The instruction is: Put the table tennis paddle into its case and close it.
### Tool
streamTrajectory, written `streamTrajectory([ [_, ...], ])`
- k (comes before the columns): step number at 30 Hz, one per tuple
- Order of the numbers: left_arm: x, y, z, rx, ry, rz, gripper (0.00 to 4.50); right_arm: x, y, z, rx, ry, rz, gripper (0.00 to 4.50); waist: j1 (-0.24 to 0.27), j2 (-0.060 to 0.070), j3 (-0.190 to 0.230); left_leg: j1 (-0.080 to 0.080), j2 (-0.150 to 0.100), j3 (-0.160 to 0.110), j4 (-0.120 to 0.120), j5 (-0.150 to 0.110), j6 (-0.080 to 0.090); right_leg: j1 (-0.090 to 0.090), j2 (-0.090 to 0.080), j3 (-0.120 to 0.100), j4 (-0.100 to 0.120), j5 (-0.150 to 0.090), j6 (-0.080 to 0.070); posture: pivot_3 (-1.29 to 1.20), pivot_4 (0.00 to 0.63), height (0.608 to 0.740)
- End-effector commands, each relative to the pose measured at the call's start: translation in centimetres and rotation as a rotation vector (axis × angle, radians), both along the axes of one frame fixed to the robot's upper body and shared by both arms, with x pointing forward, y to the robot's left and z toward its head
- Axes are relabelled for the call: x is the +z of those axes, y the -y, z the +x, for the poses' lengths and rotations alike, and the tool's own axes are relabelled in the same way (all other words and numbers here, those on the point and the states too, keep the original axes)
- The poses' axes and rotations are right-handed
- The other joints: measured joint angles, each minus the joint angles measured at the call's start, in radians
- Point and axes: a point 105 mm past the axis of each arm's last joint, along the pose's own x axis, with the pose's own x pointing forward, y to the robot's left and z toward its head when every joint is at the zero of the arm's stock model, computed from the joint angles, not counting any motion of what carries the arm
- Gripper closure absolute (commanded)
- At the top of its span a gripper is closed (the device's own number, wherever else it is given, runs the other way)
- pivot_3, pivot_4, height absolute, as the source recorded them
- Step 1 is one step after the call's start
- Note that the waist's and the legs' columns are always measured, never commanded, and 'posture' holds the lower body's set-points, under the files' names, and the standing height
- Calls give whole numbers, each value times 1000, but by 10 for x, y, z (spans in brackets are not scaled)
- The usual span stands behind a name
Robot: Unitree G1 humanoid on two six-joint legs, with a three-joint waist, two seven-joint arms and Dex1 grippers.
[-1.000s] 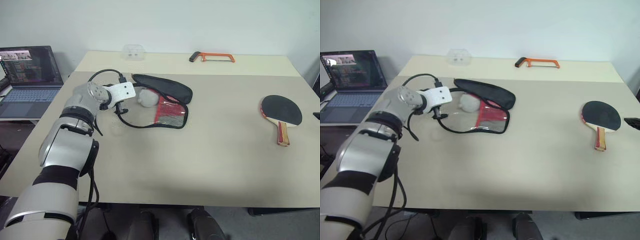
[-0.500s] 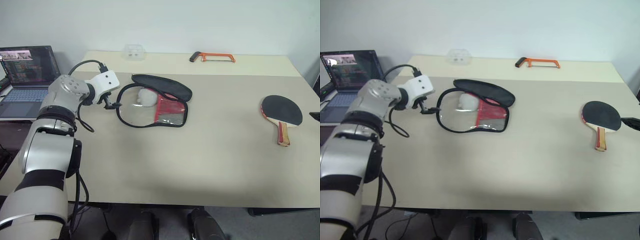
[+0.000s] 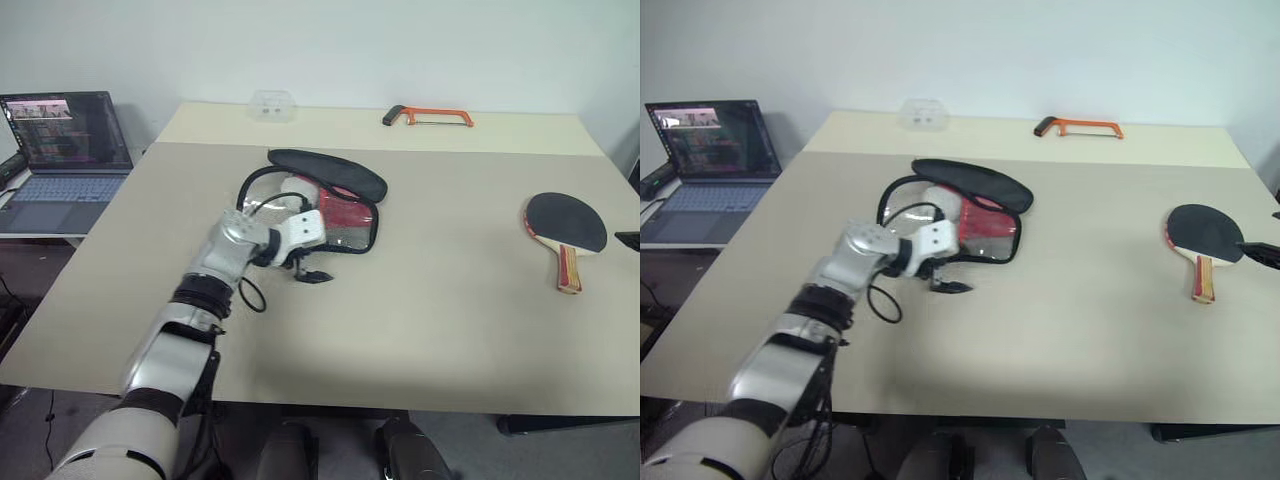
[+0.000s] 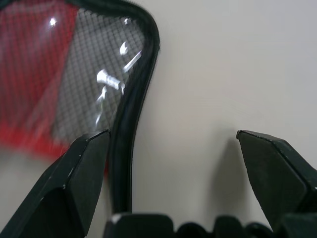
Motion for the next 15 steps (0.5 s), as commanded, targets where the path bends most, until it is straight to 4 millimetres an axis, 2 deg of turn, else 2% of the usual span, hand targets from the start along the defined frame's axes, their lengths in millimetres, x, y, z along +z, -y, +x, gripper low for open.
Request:
streamTrajectory([
  [1,11,34,5,10,45,-51,39,19,0,-5,5,57,-14,0,1,0,0,0,-1,0,1,0,0,0,0,0,1,0,0,0,150,740],
  [3,11,47,6,43,-13,-103,39,18,0,-5,4,57,-16,0,4,0,0,0,-2,0,2,0,0,0,0,0,2,1,2,0,150,740],
  [6,2,55,8,96,-76,-100,39,18,-1,-4,4,60,-15,0,0,0,0,0,-2,-1,3,0,0,0,-1,1,2,1,3,0,150,740],
  [10,-9,56,11,156,-109,-49,39,17,-2,-3,7,61,-15,0,-9,1,0,1,-2,-3,2,0,0,0,0,2,3,1,3,0,150,740],
  [15,-13,52,15,219,-116,-24,39,16,-1,-4,4,62,-15,0,-10,0,0,7,-6,-4,2,0,0,7,-2,1,3,1,3,0,150,740],
])
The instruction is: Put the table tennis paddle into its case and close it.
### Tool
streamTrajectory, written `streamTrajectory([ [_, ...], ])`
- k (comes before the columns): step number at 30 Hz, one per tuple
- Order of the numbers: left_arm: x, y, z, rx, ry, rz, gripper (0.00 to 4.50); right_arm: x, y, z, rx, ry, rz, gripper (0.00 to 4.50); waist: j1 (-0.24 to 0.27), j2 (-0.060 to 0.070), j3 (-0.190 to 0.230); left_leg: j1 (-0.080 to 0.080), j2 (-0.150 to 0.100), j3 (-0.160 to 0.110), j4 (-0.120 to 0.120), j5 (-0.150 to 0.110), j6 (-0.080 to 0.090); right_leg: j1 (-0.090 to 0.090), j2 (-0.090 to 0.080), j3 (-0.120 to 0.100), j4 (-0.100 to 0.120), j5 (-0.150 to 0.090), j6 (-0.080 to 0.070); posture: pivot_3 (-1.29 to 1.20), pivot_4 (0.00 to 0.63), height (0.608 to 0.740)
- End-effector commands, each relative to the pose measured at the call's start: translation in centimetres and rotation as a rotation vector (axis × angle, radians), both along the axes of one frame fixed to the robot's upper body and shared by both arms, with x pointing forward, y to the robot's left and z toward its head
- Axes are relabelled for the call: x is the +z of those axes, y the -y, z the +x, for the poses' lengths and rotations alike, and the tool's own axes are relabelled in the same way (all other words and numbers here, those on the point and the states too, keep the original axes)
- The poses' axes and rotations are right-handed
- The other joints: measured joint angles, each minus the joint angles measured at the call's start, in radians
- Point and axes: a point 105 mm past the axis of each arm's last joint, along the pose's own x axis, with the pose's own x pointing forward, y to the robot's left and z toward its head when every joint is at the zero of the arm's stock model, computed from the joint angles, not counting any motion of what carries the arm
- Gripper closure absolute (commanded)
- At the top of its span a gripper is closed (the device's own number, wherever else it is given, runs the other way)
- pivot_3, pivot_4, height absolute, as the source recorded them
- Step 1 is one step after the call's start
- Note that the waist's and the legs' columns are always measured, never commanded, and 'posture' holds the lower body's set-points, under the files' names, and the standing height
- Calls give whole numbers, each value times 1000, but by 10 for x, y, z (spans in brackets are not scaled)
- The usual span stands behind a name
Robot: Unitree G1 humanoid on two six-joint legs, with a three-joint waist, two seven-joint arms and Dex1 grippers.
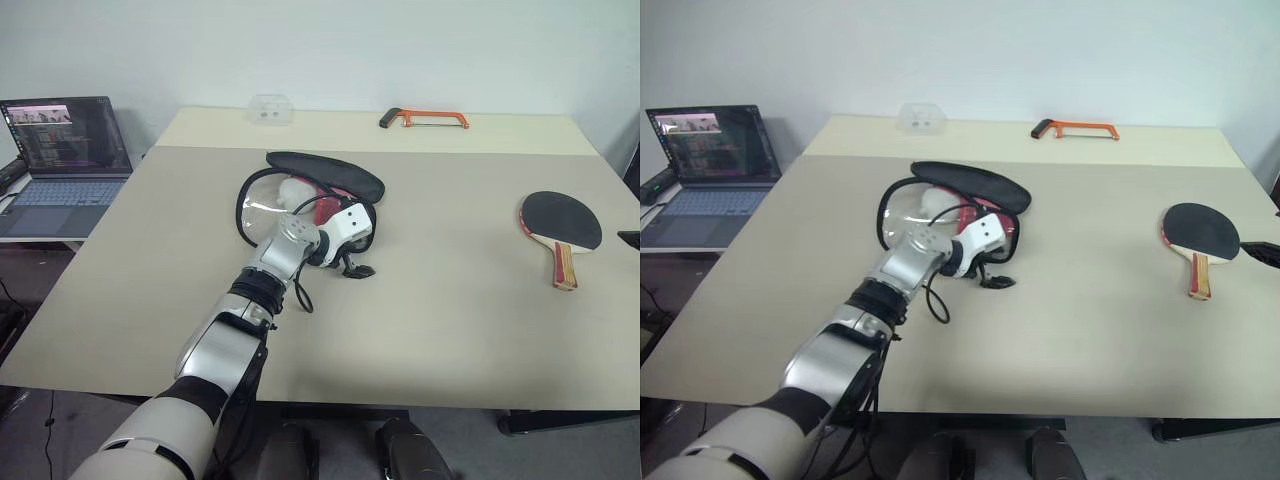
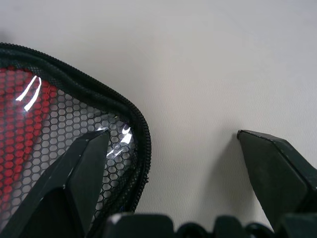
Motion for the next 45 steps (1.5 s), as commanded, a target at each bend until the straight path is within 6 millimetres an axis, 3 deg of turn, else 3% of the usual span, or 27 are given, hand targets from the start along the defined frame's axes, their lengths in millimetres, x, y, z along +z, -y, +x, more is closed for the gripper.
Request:
streamTrajectory([
  [1,-4,-9,7,67,8,51,197,15,-2,-3,8,55,-16,0,-2,0,0,4,-1,0,0,0,0,4,-1,0,-1,0,1,0,150,740],
  [4,-9,-11,4,66,-9,61,882,15,-2,-3,5,57,-17,0,-7,0,0,6,-2,-4,0,0,0,8,-1,-1,-2,0,2,0,150,740],
  [14,-19,-17,3,66,-18,93,4458,15,-1,-5,2,58,-19,0,-11,0,0,9,-3,-6,-1,0,0,10,-1,0,-3,-1,6,0,150,740],
  [19,-11,-11,-3,-22,-15,54,4487,16,-1,-5,3,58,-22,0,-11,0,0,8,-3,-6,-2,0,0,10,-1,0,-5,0,6,0,150,740],
  [22,5,1,-44,-392,-8,-21,4487,16,-2,-5,4,57,-23,0,-16,2,-1,7,-3,-6,-4,0,0,10,-1,0,-8,1,3,0,150,740],
  [24,10,-7,-71,-570,-53,-27,4487,16,-2,-4,3,56,-24,0,-16,2,-1,7,-2,-5,-5,0,0,10,-1,0,-10,1,3,0,150,740],
  [28,-1,-36,-92,-726,-72,132,4487,16,-2,-3,4,53,-25,0,-5,2,-1,3,-2,-5,-4,0,1,8,-2,-2,-12,1,3,0,150,740],
  [31,-3,-68,-86,-749,-36,269,4487,16,-3,-2,6,51,-24,0,-3,2,-1,3,-2,-6,-3,-1,2,9,-3,-2,-12,1,3,0,150,740],
  [35,12,-104,-46,-660,153,492,4487,14,-3,-1,9,44,-23,0,-1,0,0,3,-3,-5,-2,-2,5,9,-4,-2,-12,1,3,0,150,740],
  [40,28,-120,-15,-647,387,685,4487,13,-6,3,18,41,-20,0,-4,0,0,2,-3,-3,-2,-3,6,8,-4,0,-13,2,4,0,150,740],
  [45,21,-126,-15,-703,413,732,4487,13,-7,6,25,42,-18,0,-4,0,0,0,-3,-1,-2,-6,10,7,-5,0,-16,1,5,0,150,740],
])
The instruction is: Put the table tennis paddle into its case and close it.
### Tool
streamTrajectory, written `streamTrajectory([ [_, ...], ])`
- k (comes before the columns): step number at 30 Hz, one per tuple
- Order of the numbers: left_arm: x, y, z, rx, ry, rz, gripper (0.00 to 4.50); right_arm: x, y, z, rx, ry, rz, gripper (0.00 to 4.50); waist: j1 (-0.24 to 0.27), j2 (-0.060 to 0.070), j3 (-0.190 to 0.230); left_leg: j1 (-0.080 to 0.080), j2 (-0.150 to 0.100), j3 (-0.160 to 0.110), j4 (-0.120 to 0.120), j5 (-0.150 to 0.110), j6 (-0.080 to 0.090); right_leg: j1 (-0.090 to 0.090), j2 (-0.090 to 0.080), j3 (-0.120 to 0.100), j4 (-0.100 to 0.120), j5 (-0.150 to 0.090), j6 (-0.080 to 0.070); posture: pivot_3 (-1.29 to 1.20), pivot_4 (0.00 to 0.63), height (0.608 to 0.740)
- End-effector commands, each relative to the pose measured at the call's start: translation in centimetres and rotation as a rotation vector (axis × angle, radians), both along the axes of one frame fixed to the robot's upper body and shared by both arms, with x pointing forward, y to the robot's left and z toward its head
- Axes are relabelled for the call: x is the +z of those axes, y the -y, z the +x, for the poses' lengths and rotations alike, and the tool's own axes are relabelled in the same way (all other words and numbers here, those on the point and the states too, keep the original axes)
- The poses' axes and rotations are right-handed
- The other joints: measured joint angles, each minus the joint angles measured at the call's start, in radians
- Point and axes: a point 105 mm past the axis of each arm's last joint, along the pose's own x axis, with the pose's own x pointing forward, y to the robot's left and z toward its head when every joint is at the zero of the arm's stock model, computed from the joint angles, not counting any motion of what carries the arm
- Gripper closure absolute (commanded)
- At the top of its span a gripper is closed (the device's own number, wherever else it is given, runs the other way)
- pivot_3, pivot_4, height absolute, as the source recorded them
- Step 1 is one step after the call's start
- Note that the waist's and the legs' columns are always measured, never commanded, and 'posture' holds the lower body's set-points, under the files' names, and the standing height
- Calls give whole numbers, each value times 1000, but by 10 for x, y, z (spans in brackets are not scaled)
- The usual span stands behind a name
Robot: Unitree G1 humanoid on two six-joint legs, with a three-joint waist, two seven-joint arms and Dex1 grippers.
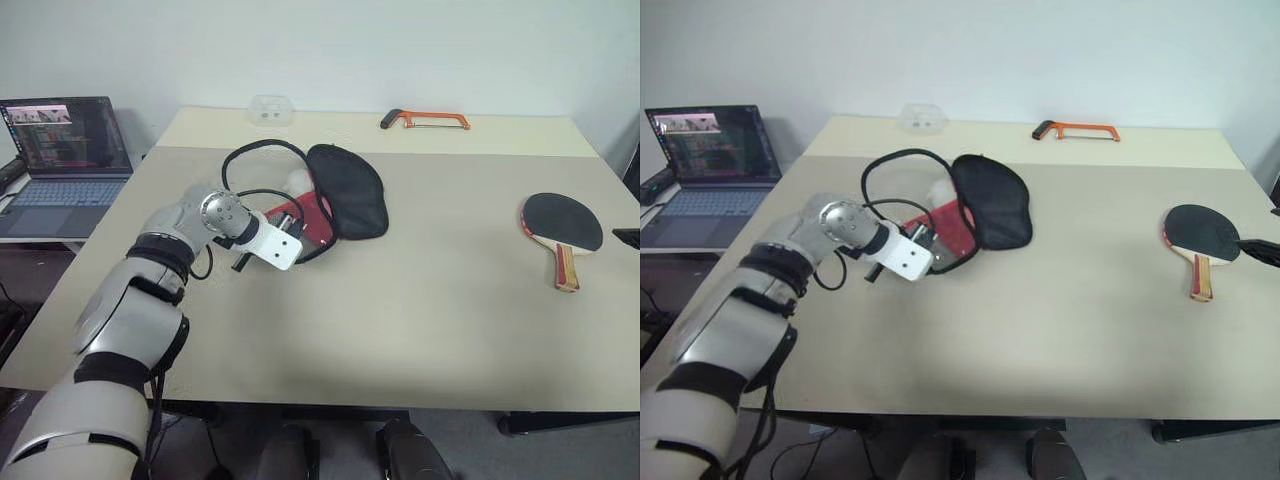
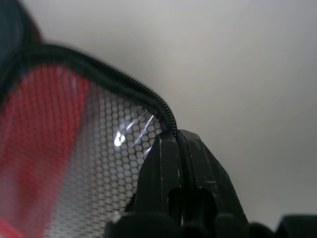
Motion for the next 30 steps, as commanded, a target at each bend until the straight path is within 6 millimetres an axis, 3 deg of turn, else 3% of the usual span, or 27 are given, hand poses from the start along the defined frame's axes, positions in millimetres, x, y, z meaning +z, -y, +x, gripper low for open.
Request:
streamTrajectory([
  [1,-1,-3,-2,-67,30,40,4487,12,-1,0,14,41,-6,0,1,0,0,0,0,0,0,0,1,0,0,0,0,0,0,0,150,740],
  [8,-15,8,-17,-211,20,-5,4487,13,0,0,12,42,-8,0,4,0,0,-1,1,2,0,-1,2,0,-2,0,-3,0,1,0,150,740],
  [18,-10,45,-45,-610,121,-74,4487,13,-2,4,23,37,-8,0,12,1,0,-2,1,2,0,-1,2,0,-4,0,-3,0,1,0,150,740],
  [23,-12,45,-62,-777,133,-69,4487,13,-2,5,25,38,-8,0,11,1,0,-2,1,2,0,-1,2,0,-4,1,-3,0,1,0,150,740],
  [26,-13,34,-60,-769,140,-25,4487,13,-2,4,23,38,-8,0,10,1,0,-1,1,3,0,-1,2,0,-4,1,-3,0,1,0,150,740],
  [30,-6,21,-31,-611,252,24,4487,12,0,3,19,36,-9,0,10,1,0,-1,1,3,0,-1,2,0,-4,1,-3,0,2,0,150,740],
])
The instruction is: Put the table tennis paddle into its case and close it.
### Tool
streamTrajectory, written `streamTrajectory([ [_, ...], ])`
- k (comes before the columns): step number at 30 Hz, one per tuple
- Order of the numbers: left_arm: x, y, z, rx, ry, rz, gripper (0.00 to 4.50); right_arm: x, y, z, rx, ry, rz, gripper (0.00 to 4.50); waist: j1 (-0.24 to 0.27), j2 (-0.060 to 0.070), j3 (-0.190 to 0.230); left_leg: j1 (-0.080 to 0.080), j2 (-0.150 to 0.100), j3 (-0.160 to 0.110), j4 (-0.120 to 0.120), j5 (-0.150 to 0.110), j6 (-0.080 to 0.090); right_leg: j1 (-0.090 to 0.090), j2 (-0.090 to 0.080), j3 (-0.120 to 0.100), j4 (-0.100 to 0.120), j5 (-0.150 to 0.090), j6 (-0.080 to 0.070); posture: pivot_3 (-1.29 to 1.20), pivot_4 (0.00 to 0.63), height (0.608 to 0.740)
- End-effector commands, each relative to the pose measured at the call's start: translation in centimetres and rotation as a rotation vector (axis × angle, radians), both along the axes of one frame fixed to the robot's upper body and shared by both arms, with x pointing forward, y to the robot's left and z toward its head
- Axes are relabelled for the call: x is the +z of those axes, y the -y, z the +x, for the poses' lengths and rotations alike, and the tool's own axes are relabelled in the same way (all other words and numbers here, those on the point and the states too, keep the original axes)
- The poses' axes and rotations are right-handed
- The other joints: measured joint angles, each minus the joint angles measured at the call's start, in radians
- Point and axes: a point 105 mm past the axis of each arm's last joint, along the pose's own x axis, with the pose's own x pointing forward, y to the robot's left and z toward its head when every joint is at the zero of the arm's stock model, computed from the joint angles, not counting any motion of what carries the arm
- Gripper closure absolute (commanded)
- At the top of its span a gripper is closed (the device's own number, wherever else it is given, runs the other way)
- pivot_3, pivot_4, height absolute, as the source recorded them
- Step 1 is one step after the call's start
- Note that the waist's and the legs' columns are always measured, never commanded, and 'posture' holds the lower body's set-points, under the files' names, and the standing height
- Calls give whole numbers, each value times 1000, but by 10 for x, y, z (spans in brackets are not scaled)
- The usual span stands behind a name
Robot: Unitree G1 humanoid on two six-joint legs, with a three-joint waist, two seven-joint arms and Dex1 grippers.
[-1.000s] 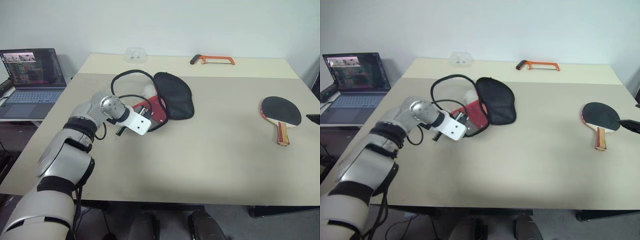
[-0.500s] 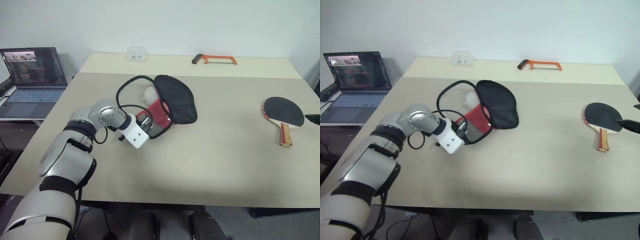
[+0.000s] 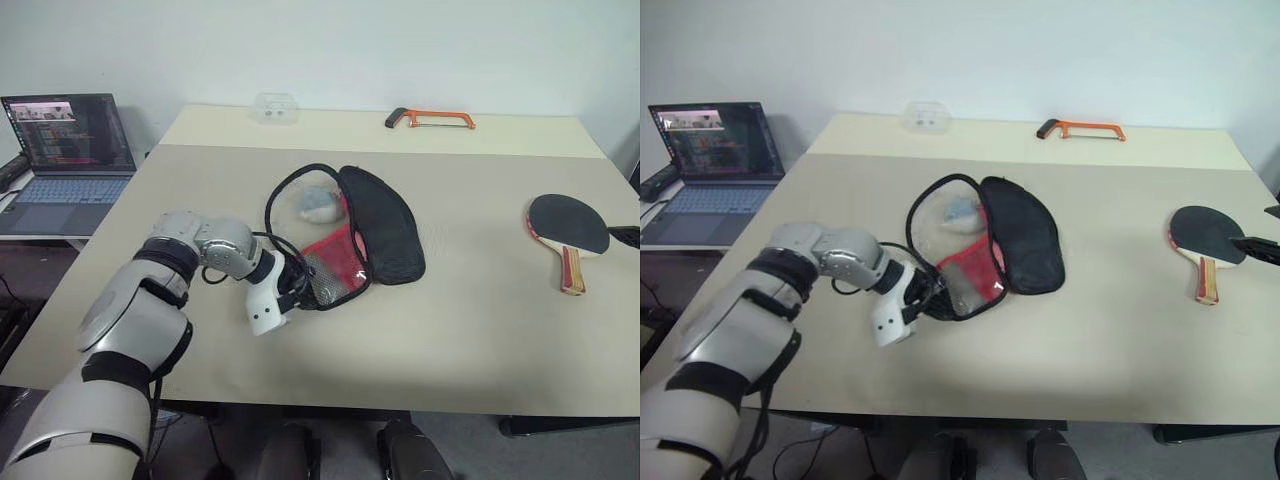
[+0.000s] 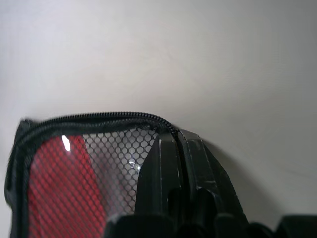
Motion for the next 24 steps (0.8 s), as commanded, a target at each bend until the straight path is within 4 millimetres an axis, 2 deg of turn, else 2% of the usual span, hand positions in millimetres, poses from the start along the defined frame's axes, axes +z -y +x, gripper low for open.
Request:
streamTrajectory([
  [1,15,-11,30,144,141,-15,4487,14,0,-2,9,54,-23,0,0,0,0,0,0,0,0,0,0,0,0,0,0,0,0,0,150,740],
  [5,27,-14,55,274,240,-59,4487,13,0,-2,10,54,-22,0,0,0,0,0,-1,0,0,0,0,0,0,0,1,1,1,0,150,740],
  [8,24,-14,52,303,191,-91,4487,13,-2,0,15,57,-22,0,0,0,0,0,-1,1,0,0,0,0,0,0,0,1,1,0,150,740],
  [11,17,-16,45,314,124,-99,3840,14,-2,1,18,60,-23,0,0,0,0,-1,-1,1,0,0,0,-1,0,0,0,1,1,0,150,740],
  [15,17,-17,43,329,103,-115,2421,15,-3,2,23,59,-24,0,0,0,0,-1,0,2,0,0,0,-1,0,0,0,1,1,0,150,740],
  [19,33,-19,51,417,100,-186,1017,15,-4,4,27,57,-24,0,-1,0,0,0,0,2,0,0,0,-1,0,0,0,1,1,0,150,740],
  [21,41,-26,52,444,85,-141,1017,14,-4,4,28,52,-24,0,-1,0,0,-1,-1,2,0,0,0,-1,0,0,0,1,1,0,150,740],
  [24,58,-23,53,508,5,-164,1017,13,-4,4,31,47,-24,0,-2,0,0,-1,-1,2,0,0,0,-1,1,0,0,1,1,0,150,740],
])
